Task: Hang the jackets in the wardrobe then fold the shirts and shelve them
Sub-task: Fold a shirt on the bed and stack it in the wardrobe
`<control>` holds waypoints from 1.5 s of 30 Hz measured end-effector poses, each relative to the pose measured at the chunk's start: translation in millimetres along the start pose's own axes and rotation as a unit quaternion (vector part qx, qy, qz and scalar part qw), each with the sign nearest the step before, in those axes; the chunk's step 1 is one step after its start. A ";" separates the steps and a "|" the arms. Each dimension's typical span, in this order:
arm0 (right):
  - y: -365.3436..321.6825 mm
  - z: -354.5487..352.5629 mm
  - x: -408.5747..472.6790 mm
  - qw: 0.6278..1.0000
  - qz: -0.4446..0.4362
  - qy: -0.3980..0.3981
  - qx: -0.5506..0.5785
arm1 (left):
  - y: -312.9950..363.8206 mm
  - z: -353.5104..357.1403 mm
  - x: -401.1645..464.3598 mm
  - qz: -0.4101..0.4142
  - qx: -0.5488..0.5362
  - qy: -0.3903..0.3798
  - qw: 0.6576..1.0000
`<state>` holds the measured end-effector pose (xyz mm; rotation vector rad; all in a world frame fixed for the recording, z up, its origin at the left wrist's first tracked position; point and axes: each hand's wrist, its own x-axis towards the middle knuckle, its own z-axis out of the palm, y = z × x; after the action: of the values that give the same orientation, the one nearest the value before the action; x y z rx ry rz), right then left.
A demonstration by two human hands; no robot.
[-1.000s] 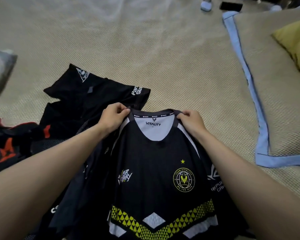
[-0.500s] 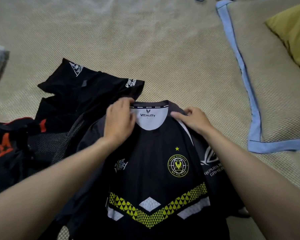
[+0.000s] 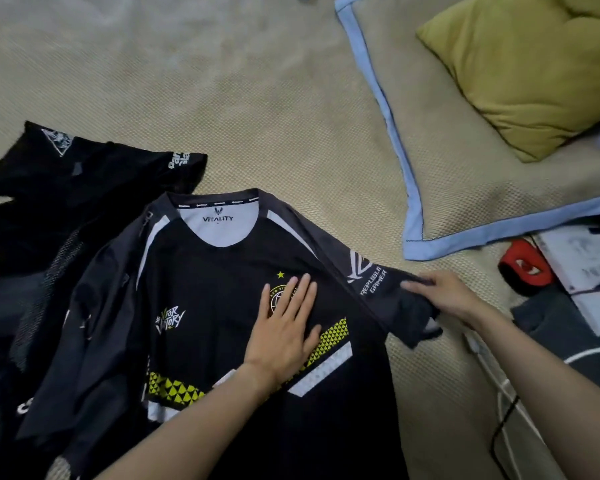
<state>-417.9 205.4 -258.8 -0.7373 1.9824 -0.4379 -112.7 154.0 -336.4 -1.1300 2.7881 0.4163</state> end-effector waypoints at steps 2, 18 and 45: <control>13.1 -0.4 2.9 0.992 -0.035 0.122 -0.019 | 0.6 2.3 -3.1 0.004 0.011 0.004 1.000; 26.7 27.2 -20.1 0.946 -0.128 0.115 -0.274 | 13.5 -25.5 19.2 -0.028 0.053 0.018 0.998; 11.3 -25.3 42.8 0.953 0.047 0.291 -0.070 | 11.3 -15.8 15.6 -0.014 0.062 -0.005 0.998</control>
<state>-459.6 186.0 -280.8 -0.6416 2.6125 -0.5007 -131.7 146.8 -322.0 -1.1355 2.7422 0.2407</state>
